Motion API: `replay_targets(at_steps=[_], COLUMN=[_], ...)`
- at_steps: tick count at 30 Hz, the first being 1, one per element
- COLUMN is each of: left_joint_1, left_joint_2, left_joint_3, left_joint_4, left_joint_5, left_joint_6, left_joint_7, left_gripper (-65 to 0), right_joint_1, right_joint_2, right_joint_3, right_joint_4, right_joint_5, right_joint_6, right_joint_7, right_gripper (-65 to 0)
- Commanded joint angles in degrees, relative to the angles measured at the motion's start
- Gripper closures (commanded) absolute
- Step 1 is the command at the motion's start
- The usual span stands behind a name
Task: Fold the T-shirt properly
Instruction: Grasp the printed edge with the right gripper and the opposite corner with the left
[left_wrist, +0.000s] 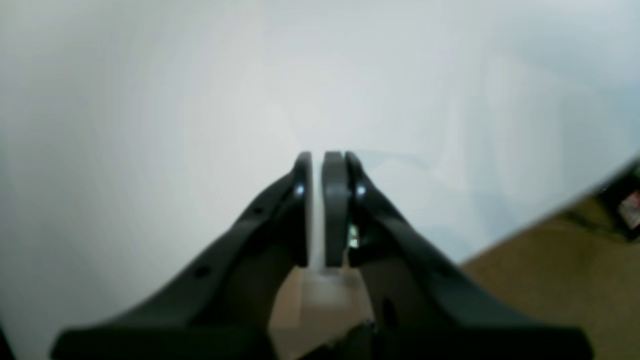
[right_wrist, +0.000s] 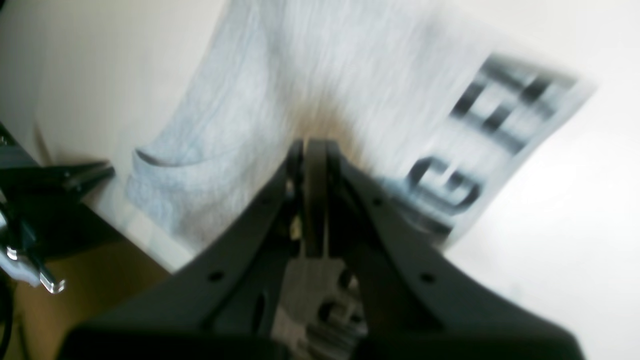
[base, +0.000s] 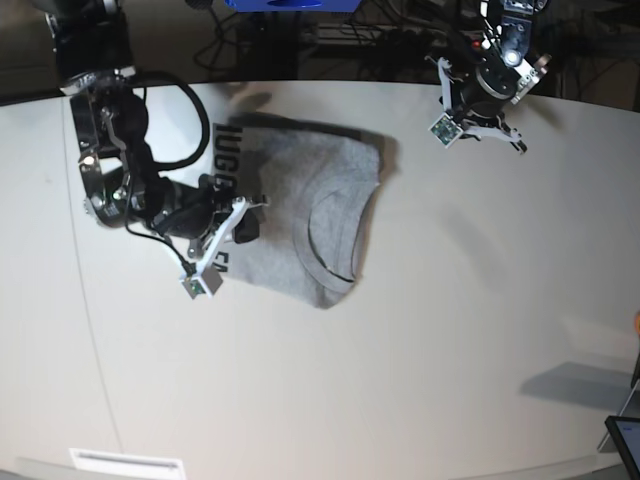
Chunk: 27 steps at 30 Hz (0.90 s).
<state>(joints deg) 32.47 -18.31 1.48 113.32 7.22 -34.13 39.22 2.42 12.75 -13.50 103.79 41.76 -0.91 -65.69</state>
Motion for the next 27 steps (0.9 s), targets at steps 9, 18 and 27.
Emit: replay_targets(at_steps=[9,18,27], left_joint_1=[0.5,-0.7,-0.3], left_joint_2=[-0.4,-1.3,-1.3], left_joint_3=[0.0,0.0,0.3], left_joint_4=[1.2,0.8,0.8], left_joint_5=[-0.2,-0.1,-0.1], left_joint_6=[-0.1,0.0,0.0], left_joint_7=[0.0,0.5,0.5], left_gripper=[-4.0,-4.0,-4.0], right_joint_1=[-7.6,-9.3,-2.6], right_joint_2=[-0.1,0.0,-0.1], right_joint_3=[0.6,0.2,0.4], right_joint_4=[-1.8,-5.0,5.0], right_joint_5=[0.6,0.7,0.7], right_joint_6=[0.2,0.2,0.2], right_joint_7=[8.0,11.9,3.6], right_gripper=[0.0,0.0,0.0])
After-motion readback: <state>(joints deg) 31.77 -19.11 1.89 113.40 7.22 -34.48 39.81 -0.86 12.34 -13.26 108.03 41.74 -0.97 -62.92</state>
